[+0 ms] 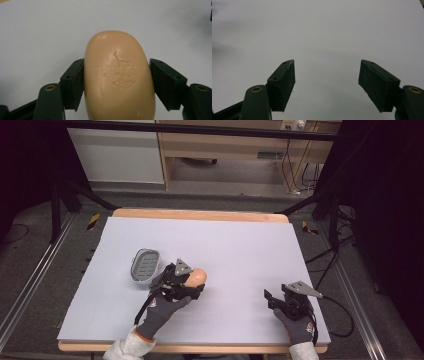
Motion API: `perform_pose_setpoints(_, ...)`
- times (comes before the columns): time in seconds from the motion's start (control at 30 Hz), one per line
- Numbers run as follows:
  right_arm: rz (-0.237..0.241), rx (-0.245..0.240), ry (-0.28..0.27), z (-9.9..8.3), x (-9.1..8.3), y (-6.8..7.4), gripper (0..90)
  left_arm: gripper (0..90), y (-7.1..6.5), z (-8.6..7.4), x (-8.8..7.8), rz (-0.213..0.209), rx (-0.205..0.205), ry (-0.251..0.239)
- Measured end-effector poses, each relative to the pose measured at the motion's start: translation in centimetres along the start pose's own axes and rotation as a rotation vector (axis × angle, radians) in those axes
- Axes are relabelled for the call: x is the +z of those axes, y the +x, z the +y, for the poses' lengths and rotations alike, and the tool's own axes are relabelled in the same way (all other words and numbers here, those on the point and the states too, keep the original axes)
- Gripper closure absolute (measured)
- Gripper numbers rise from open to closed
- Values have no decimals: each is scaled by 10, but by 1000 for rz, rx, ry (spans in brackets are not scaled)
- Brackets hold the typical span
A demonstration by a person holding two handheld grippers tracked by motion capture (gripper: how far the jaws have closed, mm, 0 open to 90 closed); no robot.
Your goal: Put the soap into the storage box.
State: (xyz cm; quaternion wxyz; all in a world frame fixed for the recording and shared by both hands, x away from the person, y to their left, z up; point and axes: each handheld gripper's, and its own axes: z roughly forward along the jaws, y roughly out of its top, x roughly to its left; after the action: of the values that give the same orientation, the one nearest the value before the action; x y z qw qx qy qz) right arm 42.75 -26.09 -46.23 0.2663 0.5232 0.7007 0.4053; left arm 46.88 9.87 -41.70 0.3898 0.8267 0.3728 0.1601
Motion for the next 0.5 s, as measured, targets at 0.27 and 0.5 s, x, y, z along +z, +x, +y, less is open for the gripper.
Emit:
perform_pose_setpoints(0.27,0,1,0,0,0,0,294,312,7,-4,-11,-1,-12,-14)
perform_pose_setpoints(0.5,-1,2,0,0,0,0,294,314,19,-7,-24,16,-27,-29)
